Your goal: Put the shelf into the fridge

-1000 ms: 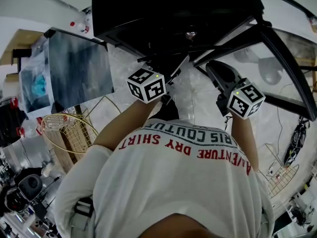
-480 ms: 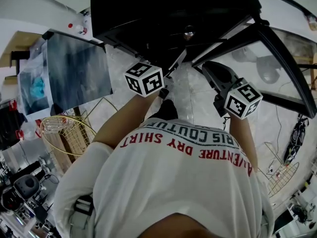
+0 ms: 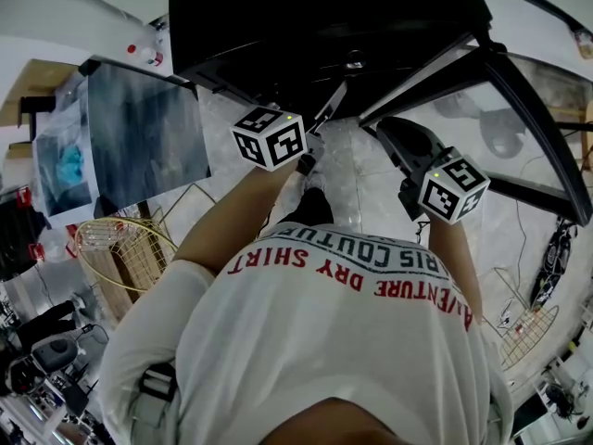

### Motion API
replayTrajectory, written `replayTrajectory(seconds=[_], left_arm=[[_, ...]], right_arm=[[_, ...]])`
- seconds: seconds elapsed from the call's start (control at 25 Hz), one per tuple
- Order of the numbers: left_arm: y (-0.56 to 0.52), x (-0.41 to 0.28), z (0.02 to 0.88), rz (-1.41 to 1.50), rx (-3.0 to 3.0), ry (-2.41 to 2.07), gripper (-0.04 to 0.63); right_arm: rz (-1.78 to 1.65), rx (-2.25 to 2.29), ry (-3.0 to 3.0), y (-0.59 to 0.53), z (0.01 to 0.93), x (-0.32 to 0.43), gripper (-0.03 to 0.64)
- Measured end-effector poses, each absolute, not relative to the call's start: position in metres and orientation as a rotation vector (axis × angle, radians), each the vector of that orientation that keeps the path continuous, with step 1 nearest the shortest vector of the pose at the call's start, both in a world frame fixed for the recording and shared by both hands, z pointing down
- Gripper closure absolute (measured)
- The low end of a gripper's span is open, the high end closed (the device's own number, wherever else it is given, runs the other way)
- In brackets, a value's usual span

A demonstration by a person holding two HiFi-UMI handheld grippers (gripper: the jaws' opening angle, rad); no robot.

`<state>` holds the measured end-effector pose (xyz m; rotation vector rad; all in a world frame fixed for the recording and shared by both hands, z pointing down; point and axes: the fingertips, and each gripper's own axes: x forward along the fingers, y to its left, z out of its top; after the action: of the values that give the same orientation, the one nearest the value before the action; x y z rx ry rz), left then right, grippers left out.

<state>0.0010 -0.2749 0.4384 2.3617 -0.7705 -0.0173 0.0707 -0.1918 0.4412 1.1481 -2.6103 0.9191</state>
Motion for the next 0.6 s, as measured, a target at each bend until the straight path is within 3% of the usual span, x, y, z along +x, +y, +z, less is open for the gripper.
replayTrajectory(seconds=[0.6], left_arm=[[-0.294,-0.003,0.439,-0.035,2.375,-0.792,0.486]], right_arm=[[0.965,1.149,-2.614,-0.192,0.446,0.064,0.561]])
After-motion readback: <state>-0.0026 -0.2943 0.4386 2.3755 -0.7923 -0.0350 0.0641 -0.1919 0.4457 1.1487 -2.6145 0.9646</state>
